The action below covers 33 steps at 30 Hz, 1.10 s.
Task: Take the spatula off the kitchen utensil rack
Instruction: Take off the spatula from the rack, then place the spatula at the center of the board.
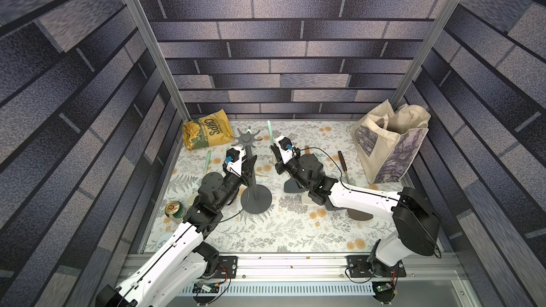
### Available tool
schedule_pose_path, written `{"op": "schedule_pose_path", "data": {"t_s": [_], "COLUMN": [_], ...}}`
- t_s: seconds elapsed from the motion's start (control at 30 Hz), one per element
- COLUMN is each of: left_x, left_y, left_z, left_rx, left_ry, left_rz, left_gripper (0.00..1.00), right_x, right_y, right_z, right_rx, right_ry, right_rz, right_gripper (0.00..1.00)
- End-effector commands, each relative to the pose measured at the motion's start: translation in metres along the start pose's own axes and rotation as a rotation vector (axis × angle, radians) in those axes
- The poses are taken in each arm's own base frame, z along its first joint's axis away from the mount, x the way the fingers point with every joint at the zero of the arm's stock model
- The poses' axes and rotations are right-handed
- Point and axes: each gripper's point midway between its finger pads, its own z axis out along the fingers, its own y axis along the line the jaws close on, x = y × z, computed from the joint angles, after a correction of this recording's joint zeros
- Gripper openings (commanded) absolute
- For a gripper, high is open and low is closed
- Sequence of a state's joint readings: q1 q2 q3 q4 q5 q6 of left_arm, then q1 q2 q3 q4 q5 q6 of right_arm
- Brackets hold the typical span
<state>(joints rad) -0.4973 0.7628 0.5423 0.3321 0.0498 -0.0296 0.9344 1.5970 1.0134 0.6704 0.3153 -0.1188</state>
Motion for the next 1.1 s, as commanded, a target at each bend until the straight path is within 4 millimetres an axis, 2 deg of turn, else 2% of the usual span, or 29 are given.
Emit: {"op": "schedule_pose_path", "data": {"t_s": [0.0,0.03,0.07,0.33,0.5,0.63,0.9,0.97,1.07], "left_x": [0.015,0.015,0.015,0.017,0.018,0.019,0.018,0.017,0.017], "left_y": [0.002,0.002,0.003,0.003,0.004,0.004,0.004,0.003,0.003], "left_z": [0.0,0.0,-0.001,-0.004,-0.006,-0.006,-0.006,-0.006,-0.006], "left_rx": [-0.014,-0.016,-0.018,-0.021,-0.027,-0.027,-0.025,-0.024,-0.022], "left_ry": [0.062,0.06,0.06,0.062,0.06,0.067,0.07,0.067,0.072], "left_rz": [-0.009,-0.009,-0.009,-0.01,-0.005,0.0,0.002,0.002,0.001], "left_gripper": [0.09,0.09,0.09,0.09,0.09,0.1,0.1,0.1,0.1], "right_x": [-0.015,-0.012,-0.026,-0.029,-0.028,-0.017,0.008,0.029,0.047], "right_y": [-0.021,-0.022,-0.025,-0.034,-0.049,-0.059,-0.059,-0.057,-0.053], "right_z": [0.002,0.003,0.006,0.027,0.041,0.051,0.078,0.089,0.097], "right_rx": [0.095,0.099,0.105,0.107,0.119,0.118,0.089,0.091,0.08], "right_ry": [-0.013,-0.003,-0.028,0.117,0.267,0.413,0.589,0.627,0.67], "right_rz": [0.071,0.082,0.106,0.189,0.231,0.262,0.373,0.398,0.429], "right_gripper": [0.0,0.0,0.0,0.0,0.0,0.0,0.0,0.0,0.0]}}
